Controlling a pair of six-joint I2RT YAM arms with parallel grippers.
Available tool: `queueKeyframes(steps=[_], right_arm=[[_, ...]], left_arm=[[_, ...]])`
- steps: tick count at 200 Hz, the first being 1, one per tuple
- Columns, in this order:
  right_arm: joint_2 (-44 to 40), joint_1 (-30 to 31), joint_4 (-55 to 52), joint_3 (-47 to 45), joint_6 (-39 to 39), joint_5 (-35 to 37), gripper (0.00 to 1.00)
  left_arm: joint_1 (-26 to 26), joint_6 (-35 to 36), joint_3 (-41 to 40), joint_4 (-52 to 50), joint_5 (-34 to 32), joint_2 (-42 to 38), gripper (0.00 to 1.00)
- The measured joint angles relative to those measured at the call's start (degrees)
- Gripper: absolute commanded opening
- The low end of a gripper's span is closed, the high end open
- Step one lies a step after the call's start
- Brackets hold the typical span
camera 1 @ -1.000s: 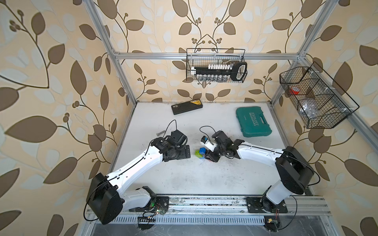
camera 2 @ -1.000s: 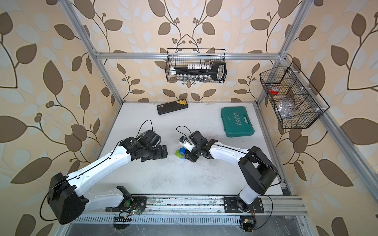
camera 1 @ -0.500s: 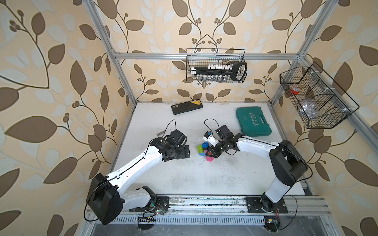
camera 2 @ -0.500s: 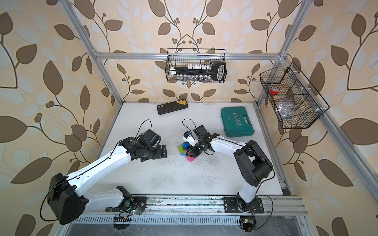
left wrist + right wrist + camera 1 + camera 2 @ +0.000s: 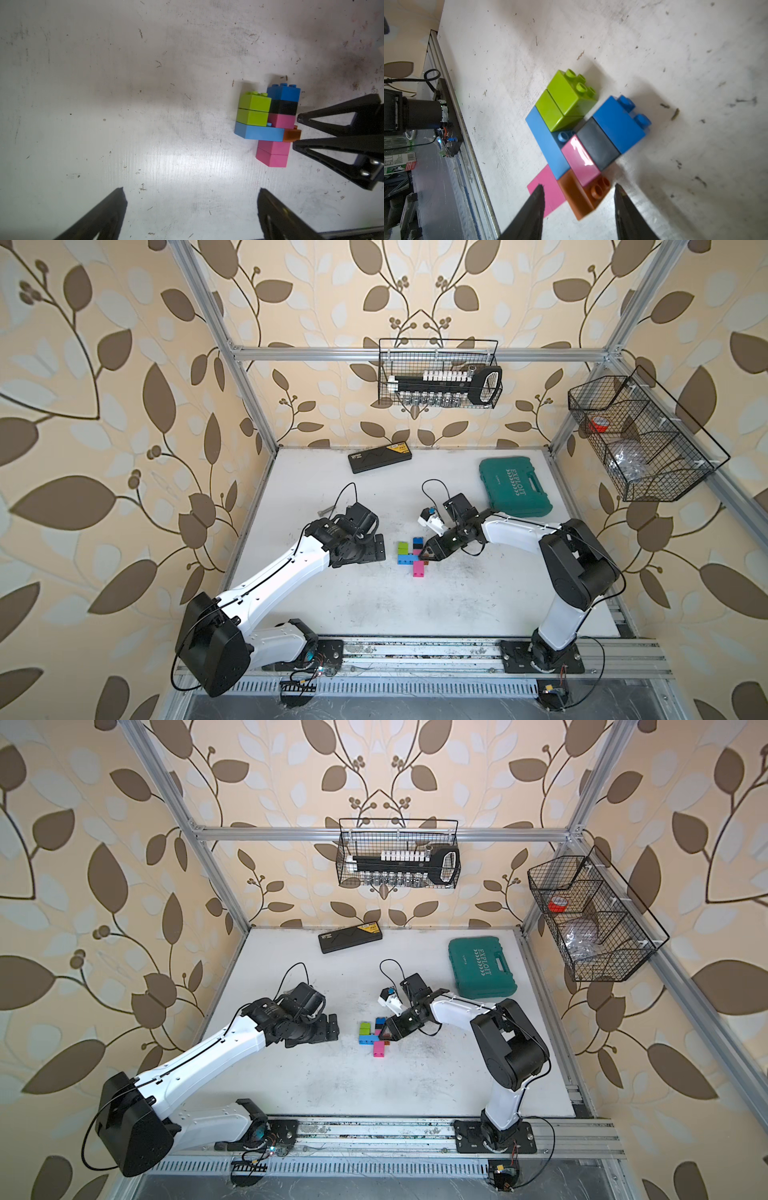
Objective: Assemble the number 4 with lego
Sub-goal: Adjust the lego brick at the center of the board.
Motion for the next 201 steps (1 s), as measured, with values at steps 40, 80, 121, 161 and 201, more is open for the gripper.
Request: queueKeyframes(steps=[40, 80, 121, 161, 201], right_arm=[[0.3, -0.2, 0.1, 0.3, 0.9, 0.1, 0.51], [-2.5, -1.1, -0.2, 0.2, 2.3, 4.0, 0.64], [-12.9, -3.2, -0.2, -0.6, 2.0, 11.2, 0.92], [-21.4, -7.6, 0.9, -3.3, 0.8, 18.0, 0.98], [-25.3, -15.0, 6.1, -8.0, 1.2, 24.9, 0.98]], left_arm=[[0.0, 0.1, 0.0, 0.0, 0.0, 0.0, 0.99], [0.4, 1.3, 0.0, 0.4, -0.9, 0.0, 0.99], [1.3, 5.6, -0.8, 5.1, -5.8, -0.4, 0.99], [6.4, 12.6, -7.5, 14.7, -11.2, -2.9, 0.99], [12.8, 22.6, -16.7, 30.4, -12.6, -6.7, 0.99]])
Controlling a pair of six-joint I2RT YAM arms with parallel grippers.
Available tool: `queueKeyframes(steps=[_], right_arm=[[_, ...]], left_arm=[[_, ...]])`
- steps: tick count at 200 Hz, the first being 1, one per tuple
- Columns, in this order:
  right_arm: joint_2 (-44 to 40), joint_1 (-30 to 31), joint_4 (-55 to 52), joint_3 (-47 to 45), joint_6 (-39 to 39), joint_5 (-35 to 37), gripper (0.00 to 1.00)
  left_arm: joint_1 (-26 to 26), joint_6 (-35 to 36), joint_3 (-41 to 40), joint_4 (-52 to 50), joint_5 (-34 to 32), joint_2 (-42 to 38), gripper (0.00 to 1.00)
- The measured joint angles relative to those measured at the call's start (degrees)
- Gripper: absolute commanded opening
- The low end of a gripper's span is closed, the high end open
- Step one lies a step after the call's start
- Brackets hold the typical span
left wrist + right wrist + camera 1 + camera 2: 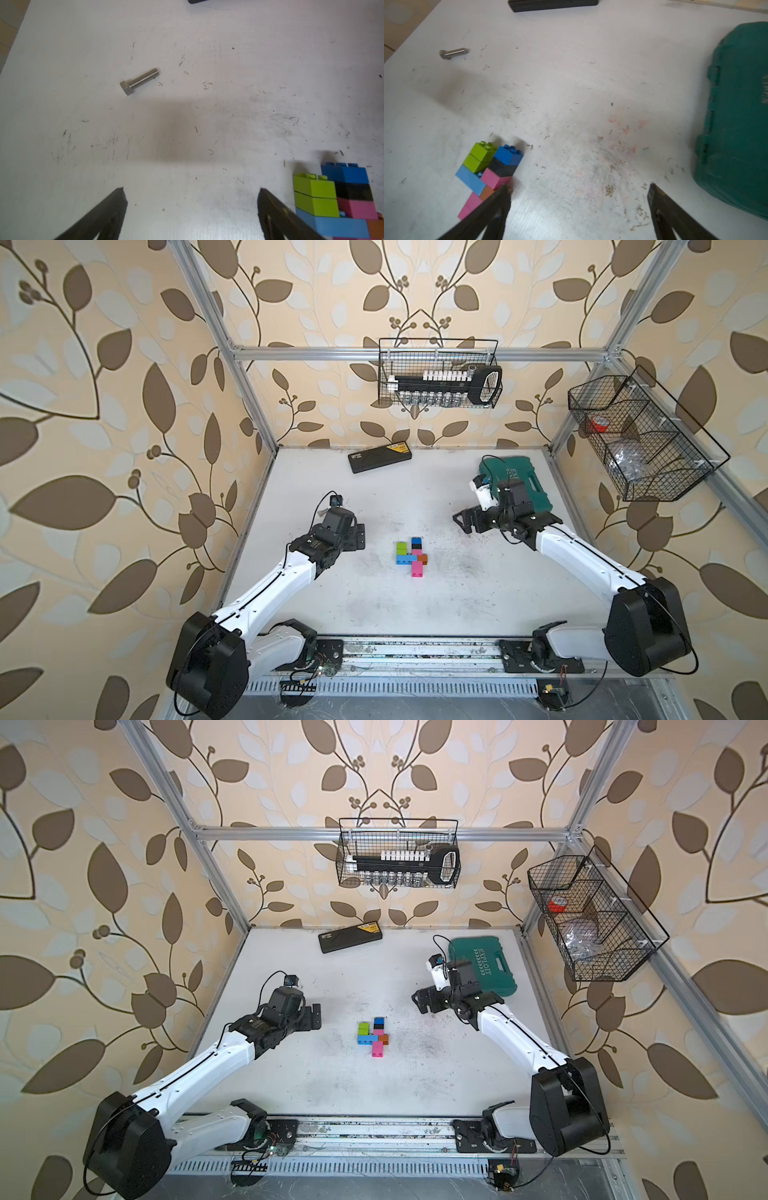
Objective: Assemble the number 4 with lego
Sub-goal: Adjust the lego brick at the center of the board, then reset both arms
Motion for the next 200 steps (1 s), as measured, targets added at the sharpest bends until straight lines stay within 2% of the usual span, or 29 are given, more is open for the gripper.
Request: queueKeyframes(steps=[46, 92, 160, 200], right_arm=[[-2.1, -7.3, 14.1, -11.5, 0.7, 8.5, 0.98], [0.8, -8.4, 28.7, -19.6, -0.8, 14.2, 0.98], [3.1, -9.8, 48.2, -27.3, -3.0, 16.5, 0.98], [7.8, -11.0, 57.0, -29.0, -3.1, 16.5, 0.98]], left_arm=[[8.3, 7.1, -4.0, 15.2, 2.0, 2.2, 0.99], [12.6, 13.9, -7.7, 28.7, 6.3, 9.3, 0.99], [16.3, 17.1, -10.4, 43.8, 9.9, 20.4, 0.99], [18.0, 17.0, -10.6, 46.2, 11.2, 22.4, 0.99]])
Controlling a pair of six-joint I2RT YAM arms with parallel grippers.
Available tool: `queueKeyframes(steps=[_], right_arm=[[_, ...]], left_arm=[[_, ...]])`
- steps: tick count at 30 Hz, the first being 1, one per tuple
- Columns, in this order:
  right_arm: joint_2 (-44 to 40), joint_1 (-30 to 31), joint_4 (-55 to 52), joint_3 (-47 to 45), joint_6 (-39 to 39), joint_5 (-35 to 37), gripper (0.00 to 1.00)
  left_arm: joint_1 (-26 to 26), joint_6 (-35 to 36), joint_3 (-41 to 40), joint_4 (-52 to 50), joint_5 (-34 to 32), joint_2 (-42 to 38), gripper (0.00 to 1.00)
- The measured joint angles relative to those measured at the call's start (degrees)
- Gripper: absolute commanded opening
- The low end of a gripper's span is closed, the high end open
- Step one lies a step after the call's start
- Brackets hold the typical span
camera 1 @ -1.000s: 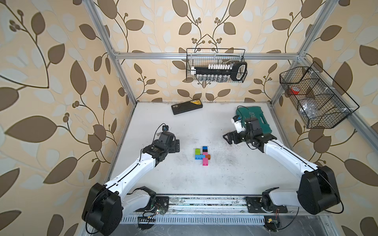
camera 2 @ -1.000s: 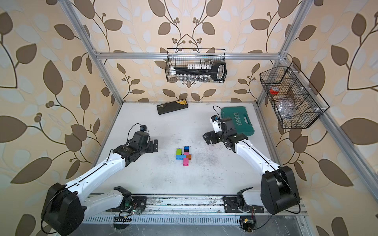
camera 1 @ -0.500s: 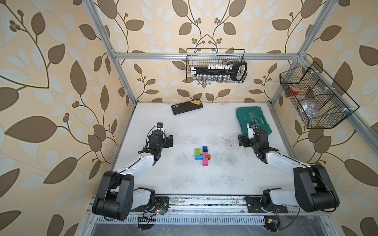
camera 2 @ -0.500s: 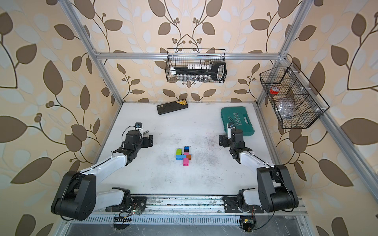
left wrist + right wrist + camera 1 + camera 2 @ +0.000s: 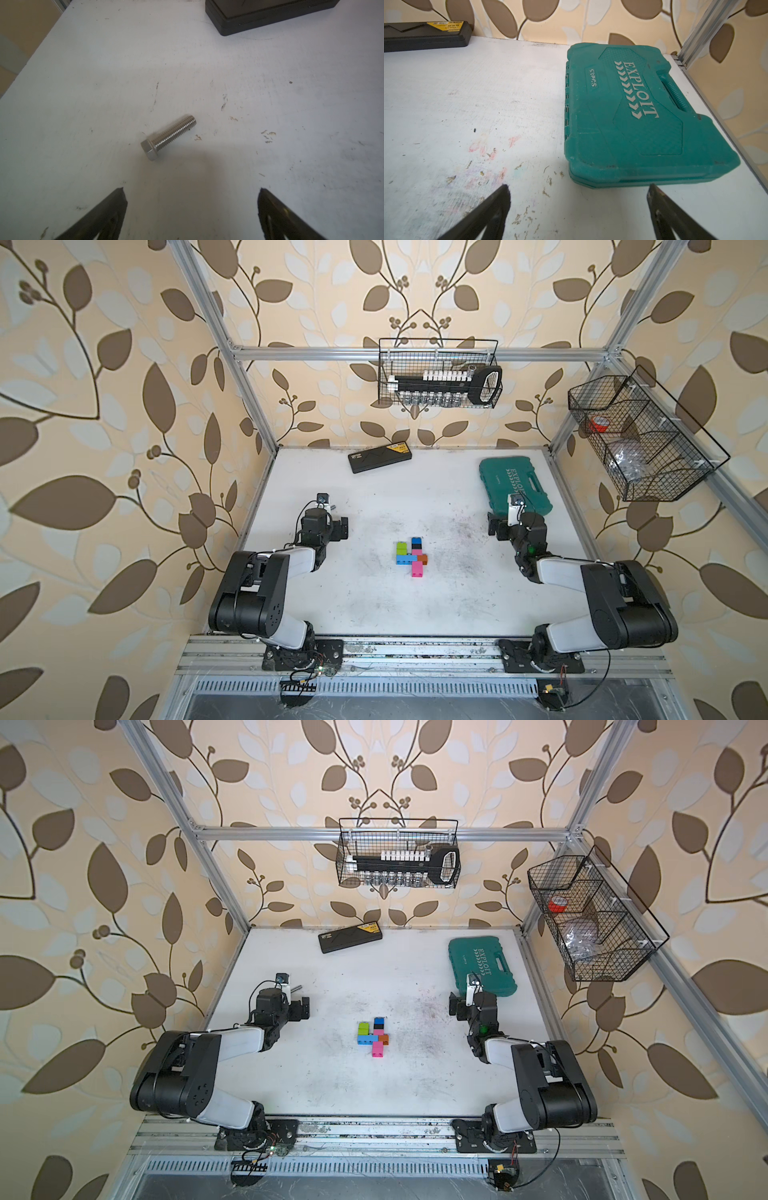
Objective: Assemble the number 4 with lego
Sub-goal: Reset both arms
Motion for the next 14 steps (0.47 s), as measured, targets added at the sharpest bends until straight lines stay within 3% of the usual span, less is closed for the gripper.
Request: queueKeyframes(steps=[14], right_arm=[[1.2, -0.7, 4.4, -1.1, 0.2, 0.0, 0.98]], left_arm=[[0.0, 0.0, -0.7, 2.8, 1.2, 0.0, 0.99]])
